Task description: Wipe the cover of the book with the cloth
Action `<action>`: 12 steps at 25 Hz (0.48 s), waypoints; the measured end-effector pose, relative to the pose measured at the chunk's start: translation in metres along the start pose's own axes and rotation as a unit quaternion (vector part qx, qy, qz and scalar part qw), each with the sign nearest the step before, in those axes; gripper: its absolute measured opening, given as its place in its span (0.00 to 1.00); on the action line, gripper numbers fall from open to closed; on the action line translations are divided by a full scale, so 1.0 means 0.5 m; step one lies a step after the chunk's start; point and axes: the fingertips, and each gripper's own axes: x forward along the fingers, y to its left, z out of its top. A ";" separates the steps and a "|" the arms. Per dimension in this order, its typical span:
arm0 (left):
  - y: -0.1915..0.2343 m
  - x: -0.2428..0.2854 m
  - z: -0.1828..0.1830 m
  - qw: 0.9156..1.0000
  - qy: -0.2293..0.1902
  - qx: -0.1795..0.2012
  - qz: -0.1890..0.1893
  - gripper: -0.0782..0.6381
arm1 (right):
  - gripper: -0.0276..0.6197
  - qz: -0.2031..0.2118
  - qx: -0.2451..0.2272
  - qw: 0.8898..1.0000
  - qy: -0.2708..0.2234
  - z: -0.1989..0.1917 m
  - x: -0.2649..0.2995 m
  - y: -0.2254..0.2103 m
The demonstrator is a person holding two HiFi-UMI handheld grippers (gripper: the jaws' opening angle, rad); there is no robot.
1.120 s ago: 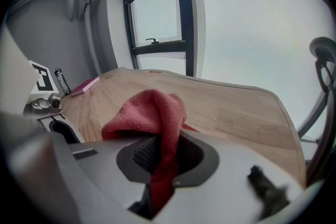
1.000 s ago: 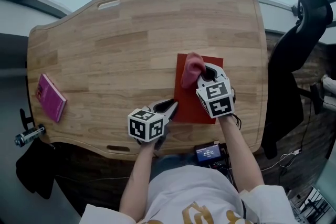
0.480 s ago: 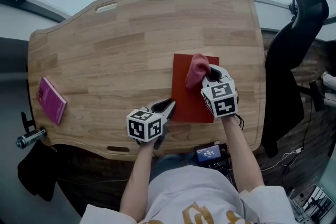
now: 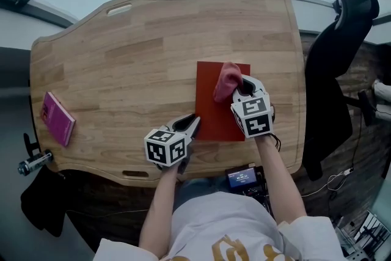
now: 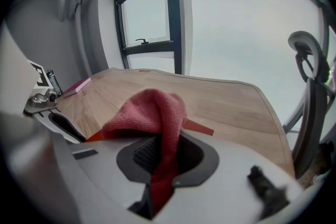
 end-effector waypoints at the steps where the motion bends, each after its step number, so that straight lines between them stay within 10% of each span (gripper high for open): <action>1: 0.000 0.000 0.000 1.000 -0.002 0.000 0.000 0.20 | 0.13 0.000 0.000 1.000 0.000 -0.003 -0.002 0.002; 12: -0.001 -0.001 0.000 1.000 -0.008 0.006 -0.001 0.20 | 0.13 -0.010 0.012 1.000 0.001 -0.041 -0.035 0.026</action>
